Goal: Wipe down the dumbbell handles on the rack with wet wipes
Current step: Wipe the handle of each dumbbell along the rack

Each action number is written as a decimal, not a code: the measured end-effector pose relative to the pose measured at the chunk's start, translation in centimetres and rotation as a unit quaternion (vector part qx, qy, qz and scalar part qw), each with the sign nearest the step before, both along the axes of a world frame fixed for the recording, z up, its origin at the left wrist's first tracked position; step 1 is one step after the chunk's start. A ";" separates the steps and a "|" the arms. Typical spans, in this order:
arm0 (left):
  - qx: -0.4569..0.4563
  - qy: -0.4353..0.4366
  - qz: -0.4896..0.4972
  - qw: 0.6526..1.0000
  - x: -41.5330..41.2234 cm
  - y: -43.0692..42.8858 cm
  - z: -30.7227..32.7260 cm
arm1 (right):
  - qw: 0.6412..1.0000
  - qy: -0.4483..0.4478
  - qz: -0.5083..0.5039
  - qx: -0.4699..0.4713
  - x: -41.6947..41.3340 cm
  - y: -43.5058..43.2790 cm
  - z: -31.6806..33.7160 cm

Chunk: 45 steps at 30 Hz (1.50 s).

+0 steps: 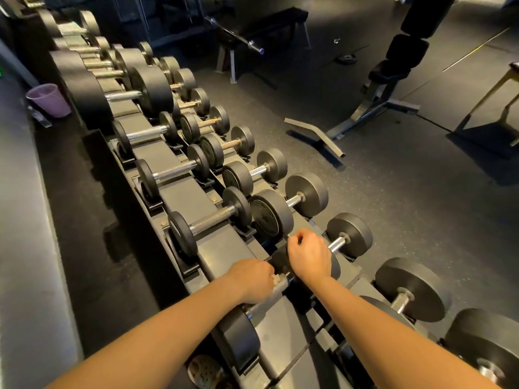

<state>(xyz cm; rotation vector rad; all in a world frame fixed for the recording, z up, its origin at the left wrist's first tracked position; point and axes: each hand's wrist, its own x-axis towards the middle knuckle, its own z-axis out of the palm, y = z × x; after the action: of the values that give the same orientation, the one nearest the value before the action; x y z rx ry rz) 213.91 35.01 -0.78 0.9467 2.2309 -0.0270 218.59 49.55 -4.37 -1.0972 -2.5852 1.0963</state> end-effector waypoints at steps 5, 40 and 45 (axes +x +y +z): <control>-0.083 0.030 -0.060 0.994 1.1 -0.4 2.6 | 1.000 -0.008 0.006 0.005 0.0 0.0 0.4; 0.075 -0.005 0.248 0.966 -15.0 -15.4 4.1 | 0.942 0.046 0.329 -0.042 -14.7 -12.5 2.7; 0.082 0.016 0.256 0.963 -15.2 -15.5 3.3 | 0.883 0.049 0.458 -0.088 -14.6 -11.6 1.9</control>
<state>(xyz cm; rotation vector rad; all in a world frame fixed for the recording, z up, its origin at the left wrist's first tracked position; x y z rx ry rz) 198.70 19.52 2.48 0.4260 2.4729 0.3835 203.98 37.94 -2.52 0.2811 -2.9804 1.4882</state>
